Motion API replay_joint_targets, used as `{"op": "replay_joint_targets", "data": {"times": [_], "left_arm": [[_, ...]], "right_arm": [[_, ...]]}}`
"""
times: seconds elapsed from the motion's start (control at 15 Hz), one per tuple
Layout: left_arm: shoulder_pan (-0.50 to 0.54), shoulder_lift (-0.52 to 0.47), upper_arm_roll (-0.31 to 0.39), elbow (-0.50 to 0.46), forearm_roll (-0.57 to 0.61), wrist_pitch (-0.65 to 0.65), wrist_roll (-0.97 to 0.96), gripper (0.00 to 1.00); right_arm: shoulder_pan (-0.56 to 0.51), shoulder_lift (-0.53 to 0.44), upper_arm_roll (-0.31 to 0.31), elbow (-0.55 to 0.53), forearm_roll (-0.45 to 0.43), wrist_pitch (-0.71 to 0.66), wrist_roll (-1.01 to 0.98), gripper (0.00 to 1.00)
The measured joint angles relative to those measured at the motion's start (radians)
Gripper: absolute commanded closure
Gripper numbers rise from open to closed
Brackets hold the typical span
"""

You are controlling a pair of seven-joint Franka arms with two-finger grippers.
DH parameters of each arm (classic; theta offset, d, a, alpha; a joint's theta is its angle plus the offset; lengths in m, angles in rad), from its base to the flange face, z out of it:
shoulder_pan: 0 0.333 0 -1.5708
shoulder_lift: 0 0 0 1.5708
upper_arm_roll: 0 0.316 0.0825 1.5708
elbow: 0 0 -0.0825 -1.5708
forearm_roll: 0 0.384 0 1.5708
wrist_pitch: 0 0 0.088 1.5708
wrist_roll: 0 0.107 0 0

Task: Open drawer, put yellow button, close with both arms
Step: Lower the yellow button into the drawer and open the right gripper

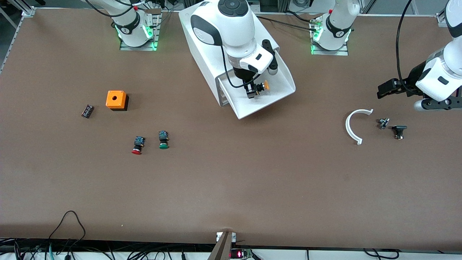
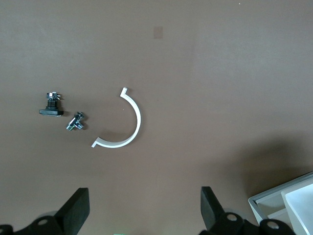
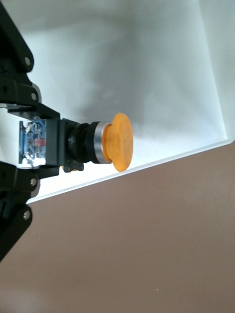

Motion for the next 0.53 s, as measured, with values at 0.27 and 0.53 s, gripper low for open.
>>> {"op": "replay_joint_targets", "data": {"times": [0.27, 0.53], "left_arm": [[0.0, 0.0, 0.0, 0.0, 0.0, 0.0, 0.0, 0.0], [0.001, 0.0, 0.0, 0.0, 0.0, 0.0, 0.0, 0.0]], "right_arm": [[0.027, 0.027, 0.0, -0.001, -0.033, -0.001, -0.007, 0.5], [0.041, 0.048, -0.006, -0.002, -0.041, -0.001, -0.007, 0.0]]}}
